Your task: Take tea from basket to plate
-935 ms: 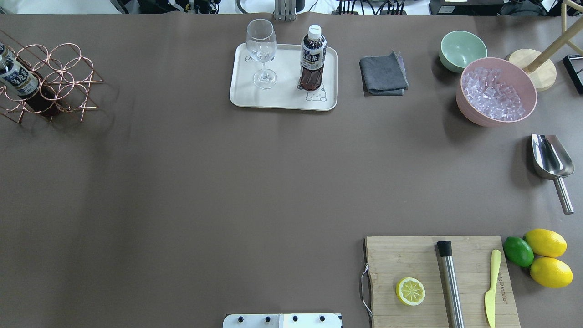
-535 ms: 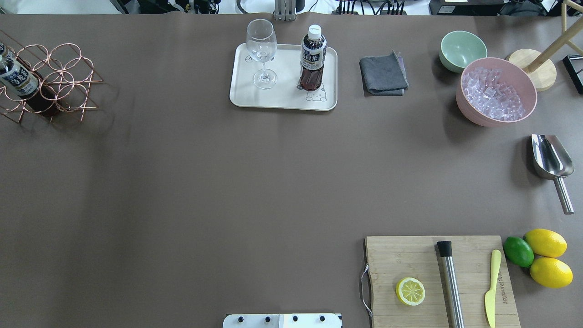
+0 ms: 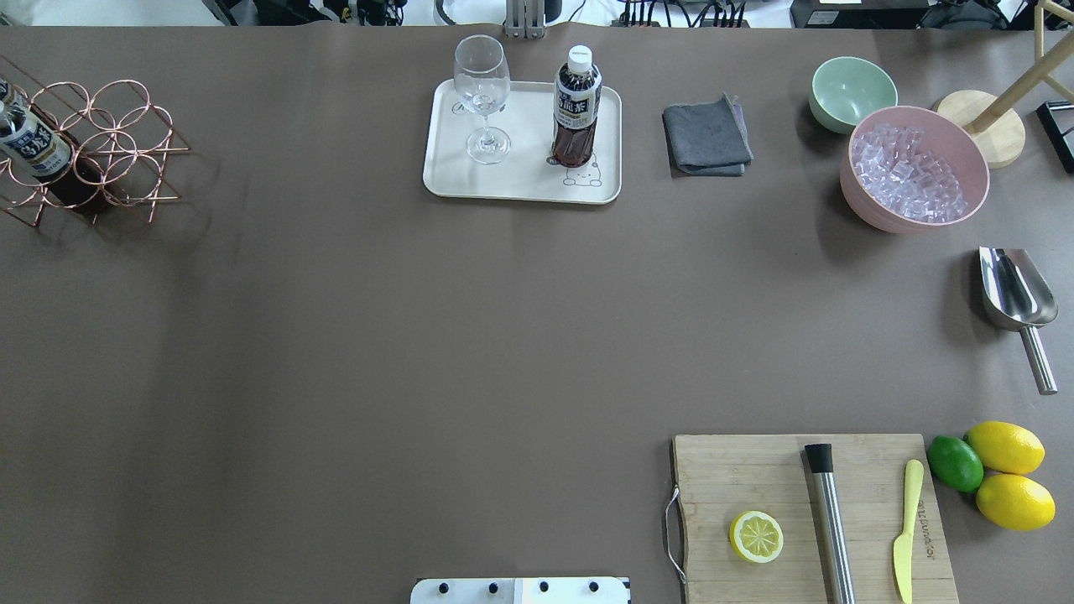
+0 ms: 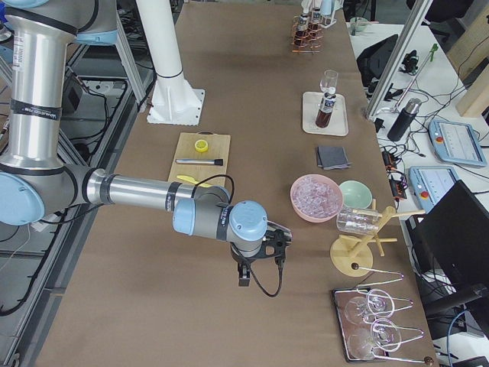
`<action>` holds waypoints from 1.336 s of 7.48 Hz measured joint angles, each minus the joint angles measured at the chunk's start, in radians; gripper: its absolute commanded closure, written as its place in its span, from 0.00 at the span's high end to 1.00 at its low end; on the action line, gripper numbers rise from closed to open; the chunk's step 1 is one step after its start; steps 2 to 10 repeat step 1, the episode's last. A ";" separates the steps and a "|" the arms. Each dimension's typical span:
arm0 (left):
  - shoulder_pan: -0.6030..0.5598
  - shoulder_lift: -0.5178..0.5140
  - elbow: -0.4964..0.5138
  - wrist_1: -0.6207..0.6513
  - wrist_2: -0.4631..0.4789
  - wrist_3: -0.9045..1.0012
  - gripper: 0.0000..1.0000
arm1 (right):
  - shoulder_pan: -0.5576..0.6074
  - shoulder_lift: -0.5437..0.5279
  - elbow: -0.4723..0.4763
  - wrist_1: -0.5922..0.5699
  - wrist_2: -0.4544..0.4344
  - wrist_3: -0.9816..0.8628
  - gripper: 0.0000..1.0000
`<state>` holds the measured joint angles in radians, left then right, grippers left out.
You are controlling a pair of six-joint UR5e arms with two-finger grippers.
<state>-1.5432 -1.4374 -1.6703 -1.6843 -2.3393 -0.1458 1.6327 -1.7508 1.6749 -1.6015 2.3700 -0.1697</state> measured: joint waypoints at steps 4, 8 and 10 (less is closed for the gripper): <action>0.000 0.000 0.000 0.000 0.000 0.000 0.98 | 0.000 0.000 0.000 0.000 0.000 0.000 1.00; 0.000 0.000 0.000 0.000 0.000 0.000 0.98 | 0.000 0.000 0.000 0.000 0.000 0.000 1.00; 0.000 0.000 0.000 0.000 0.000 0.000 0.98 | 0.000 0.000 0.000 0.000 0.000 0.000 1.00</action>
